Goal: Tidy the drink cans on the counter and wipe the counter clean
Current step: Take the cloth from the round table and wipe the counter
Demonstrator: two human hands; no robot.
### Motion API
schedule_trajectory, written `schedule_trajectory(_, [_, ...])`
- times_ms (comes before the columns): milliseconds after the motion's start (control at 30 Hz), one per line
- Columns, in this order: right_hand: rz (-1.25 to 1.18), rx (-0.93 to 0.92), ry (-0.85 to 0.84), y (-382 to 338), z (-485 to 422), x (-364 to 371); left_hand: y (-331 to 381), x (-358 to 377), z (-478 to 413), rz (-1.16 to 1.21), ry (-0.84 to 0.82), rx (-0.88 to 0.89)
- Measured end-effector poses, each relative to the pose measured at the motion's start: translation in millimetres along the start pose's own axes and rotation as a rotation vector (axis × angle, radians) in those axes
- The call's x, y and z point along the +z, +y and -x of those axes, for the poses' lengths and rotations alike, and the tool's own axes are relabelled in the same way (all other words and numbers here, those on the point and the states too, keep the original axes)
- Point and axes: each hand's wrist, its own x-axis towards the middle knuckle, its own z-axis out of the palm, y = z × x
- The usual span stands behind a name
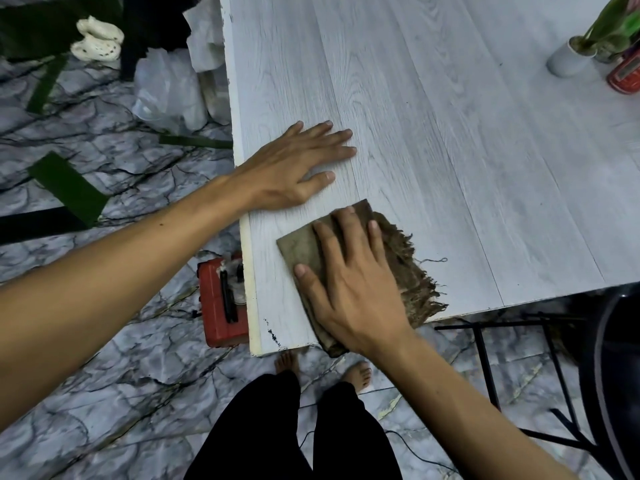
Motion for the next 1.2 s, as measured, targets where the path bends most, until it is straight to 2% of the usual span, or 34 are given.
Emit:
schedule_trajectory(300, [0.014, -0.191, -0.049, -38, 21, 14, 0, 2, 0, -0.015, 0.008, -0.003])
schedule_trajectory(467, [0.057, -0.394, -0.063, -28, 41, 19, 0, 4, 0, -0.029, 0.011, -0.004])
schedule_trajectory(600, [0.138, -0.472, -0.051, -4, 55, 18, 0, 3, 1, -0.034, 0.014, -0.005])
schedule_trajectory(767, [0.111, -0.326, 0.034, 34, 74, 9, 1, 3, 1, -0.039, 0.008, -0.007])
schedule_trajectory(1000, [0.127, -0.037, 0.021, 60, 66, -11, 0, 7, -6, -0.05, 0.005, -0.005])
schedule_trajectory(1100, [0.139, 0.02, 0.014, 59, 57, -13, 0, 9, -13, -0.077, 0.006, -0.007])
schedule_trajectory(1200, [0.144, -0.003, -0.008, 64, 47, -16, -1, 11, -19, -0.086, 0.005, 0.006])
